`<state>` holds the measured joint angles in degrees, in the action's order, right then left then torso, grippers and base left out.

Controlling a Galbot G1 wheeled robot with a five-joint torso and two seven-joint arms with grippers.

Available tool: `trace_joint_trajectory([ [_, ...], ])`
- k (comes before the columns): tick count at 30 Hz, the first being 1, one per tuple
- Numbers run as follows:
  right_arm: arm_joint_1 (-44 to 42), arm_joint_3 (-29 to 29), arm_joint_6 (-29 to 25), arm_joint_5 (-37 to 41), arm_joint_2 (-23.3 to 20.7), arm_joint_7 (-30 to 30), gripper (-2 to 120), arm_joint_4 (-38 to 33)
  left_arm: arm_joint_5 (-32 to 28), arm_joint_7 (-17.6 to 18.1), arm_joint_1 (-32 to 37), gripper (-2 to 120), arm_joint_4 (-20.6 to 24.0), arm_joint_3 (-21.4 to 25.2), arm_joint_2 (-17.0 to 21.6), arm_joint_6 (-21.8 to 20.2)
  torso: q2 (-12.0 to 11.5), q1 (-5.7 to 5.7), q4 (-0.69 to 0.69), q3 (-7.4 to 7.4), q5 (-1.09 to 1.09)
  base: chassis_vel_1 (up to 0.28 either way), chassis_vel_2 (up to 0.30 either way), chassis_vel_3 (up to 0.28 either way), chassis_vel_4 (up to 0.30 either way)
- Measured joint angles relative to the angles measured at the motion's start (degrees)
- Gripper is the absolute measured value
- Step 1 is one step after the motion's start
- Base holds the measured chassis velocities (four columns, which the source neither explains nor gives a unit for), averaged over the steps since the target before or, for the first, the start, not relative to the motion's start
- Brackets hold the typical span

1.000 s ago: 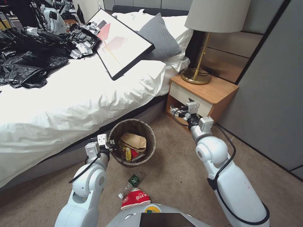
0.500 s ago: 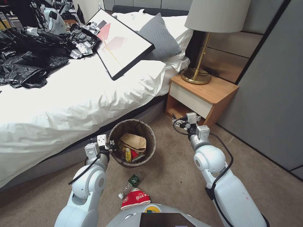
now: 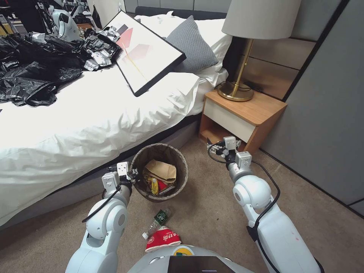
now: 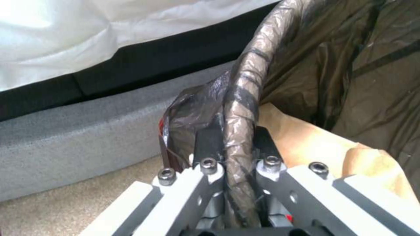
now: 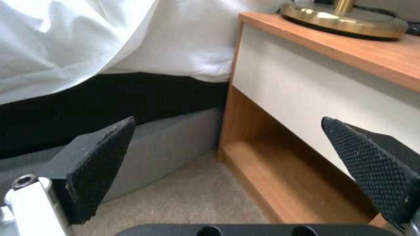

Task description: Pick up the trash bin, then pick up the garbage from the floor and place it into the trash bin.

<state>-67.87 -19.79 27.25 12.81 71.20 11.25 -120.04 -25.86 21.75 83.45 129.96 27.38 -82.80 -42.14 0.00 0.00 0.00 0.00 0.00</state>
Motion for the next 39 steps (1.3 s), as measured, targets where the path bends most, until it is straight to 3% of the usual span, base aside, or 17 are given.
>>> trace_joint_trajectory([
  [39, 0.18, 0.02, 1.37, 0.28, -0.88, -0.57, 100, -0.87, 0.02, -0.01, 0.30, 2, 0.21, -0.18, -0.25, 0.00, 0.00, 0.00, 0.01, 0.00, 0.00, 0.000, 0.000, 0.000, 0.000],
])
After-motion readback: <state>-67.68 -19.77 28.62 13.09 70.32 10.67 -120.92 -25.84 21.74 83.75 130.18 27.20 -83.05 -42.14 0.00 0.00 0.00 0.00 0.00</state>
